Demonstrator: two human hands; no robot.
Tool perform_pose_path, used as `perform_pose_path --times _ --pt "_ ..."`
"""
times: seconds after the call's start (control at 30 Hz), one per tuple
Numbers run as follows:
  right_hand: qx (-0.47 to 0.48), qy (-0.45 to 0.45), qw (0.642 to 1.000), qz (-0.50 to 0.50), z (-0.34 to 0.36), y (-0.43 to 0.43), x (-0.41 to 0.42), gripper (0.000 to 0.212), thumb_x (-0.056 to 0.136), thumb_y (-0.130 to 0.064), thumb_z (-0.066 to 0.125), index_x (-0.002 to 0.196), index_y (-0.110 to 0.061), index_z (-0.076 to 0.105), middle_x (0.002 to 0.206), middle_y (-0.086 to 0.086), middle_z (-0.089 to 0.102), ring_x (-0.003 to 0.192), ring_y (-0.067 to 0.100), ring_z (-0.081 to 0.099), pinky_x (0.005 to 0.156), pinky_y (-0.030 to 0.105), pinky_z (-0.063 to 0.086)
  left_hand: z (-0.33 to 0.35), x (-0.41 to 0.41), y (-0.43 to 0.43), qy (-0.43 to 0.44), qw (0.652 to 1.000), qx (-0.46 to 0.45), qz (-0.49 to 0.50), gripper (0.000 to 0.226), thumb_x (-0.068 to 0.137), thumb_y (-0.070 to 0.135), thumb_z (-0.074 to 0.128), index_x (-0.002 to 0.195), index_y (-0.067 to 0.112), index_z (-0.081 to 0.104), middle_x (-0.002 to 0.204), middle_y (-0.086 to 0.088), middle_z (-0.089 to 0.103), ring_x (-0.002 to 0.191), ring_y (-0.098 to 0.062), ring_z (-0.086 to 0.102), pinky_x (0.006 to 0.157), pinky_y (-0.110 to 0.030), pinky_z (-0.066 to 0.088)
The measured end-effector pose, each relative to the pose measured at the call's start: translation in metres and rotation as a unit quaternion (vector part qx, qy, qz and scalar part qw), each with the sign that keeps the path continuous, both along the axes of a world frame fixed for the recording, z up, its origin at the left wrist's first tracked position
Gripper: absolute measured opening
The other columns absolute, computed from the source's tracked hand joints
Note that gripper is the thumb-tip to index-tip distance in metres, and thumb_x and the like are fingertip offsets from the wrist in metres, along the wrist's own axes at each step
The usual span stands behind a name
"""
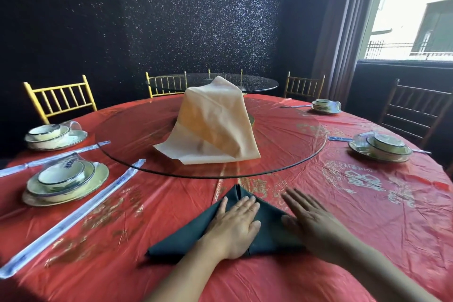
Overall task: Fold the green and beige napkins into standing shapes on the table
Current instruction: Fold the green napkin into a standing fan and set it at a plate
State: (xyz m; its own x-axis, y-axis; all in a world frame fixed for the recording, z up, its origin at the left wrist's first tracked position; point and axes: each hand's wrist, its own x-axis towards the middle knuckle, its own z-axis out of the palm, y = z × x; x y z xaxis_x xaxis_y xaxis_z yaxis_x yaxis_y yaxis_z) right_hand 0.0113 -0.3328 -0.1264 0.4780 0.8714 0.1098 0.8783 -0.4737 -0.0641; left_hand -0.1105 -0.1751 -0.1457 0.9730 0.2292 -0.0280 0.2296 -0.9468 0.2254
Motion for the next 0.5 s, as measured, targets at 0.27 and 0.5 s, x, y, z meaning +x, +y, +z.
perform_pose_path --times 0.27,0.5 --pt "0.043 0.097 0.99 0.092 -0.01 0.057 -0.009 0.094 0.076 -0.071 -0.002 0.146 -0.013 0.019 0.155 0.003 0.015 0.143 0.01 0.013 0.106 0.006 -0.001 0.004 -0.001 -0.001 -0.012 1.0 0.015 -0.002 0.053 0.101 0.029 0.021 0.148 0.011 0.005 0.158 0.0 0.001 0.144 -0.006 -0.007 0.117 -0.037 -0.014" --pt "0.042 0.097 0.99 0.096 -0.026 0.056 -0.011 0.098 0.066 -0.065 -0.008 0.148 -0.015 0.007 0.157 -0.002 0.007 0.143 0.004 0.005 0.108 0.008 -0.006 0.003 0.0 0.0 0.021 0.999 0.044 -0.007 0.055 0.099 0.03 0.021 0.147 0.006 0.011 0.158 -0.004 0.003 0.144 -0.008 -0.01 0.117 -0.04 -0.014"
